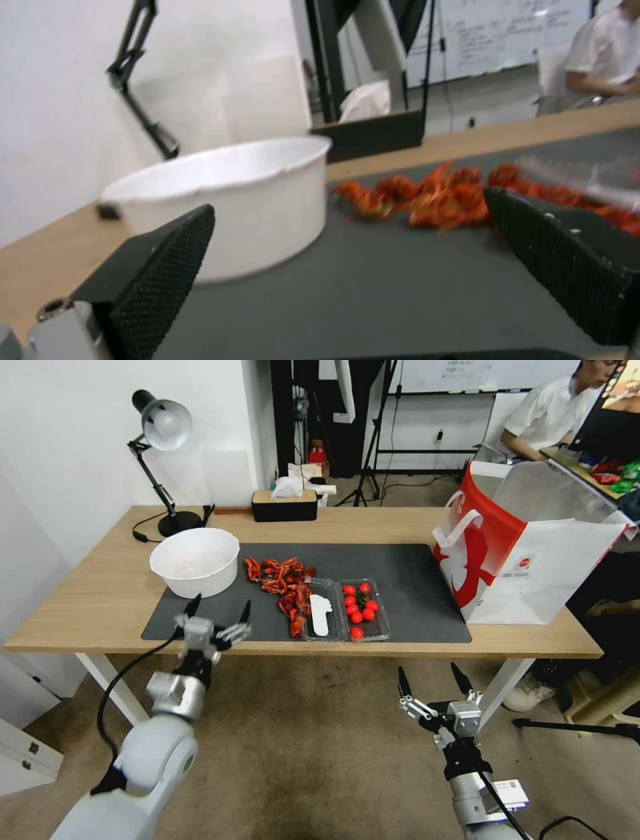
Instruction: Pick up the trash from the table and place it into the takeout bag.
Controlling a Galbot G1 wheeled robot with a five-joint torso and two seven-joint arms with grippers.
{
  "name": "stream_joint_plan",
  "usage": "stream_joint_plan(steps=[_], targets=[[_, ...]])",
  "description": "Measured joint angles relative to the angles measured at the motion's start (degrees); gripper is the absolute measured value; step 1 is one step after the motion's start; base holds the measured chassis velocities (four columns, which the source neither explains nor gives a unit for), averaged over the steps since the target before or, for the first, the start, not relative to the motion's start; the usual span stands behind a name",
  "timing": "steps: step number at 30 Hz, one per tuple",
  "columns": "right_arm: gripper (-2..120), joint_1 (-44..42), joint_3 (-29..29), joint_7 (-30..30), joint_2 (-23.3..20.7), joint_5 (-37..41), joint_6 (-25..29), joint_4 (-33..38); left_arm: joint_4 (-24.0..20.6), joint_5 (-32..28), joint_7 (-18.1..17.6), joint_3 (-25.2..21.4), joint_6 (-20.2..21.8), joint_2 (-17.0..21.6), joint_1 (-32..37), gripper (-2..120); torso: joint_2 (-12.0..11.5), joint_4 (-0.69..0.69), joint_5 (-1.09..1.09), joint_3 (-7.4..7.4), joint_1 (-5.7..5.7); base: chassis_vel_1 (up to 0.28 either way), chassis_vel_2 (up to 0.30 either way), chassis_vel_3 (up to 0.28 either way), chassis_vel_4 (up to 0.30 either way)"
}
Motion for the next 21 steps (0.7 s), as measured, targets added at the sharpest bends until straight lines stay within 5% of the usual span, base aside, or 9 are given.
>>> stream_joint_plan(steps=[10,21], targets=[[100,-0.4,3.0,-6.8,-3.6,3.8,-2.1,0.0,0.9,5.5,-1.2,-2.5,-8.0,-4.3,8.2,100,0.0,0.0,0.02,0.0,0.01,0.0,0.0,0.0,0.0],[100,2.2,2.5,-5.8,-3.4,8.4,-0.4,-1.0,1.9,6.4,-0.5,-2.8,-11.4,-7.5,11.5,100,0.0,0.0,0.0,0.01,0.01,0.0,0.0,0.0,0.0]])
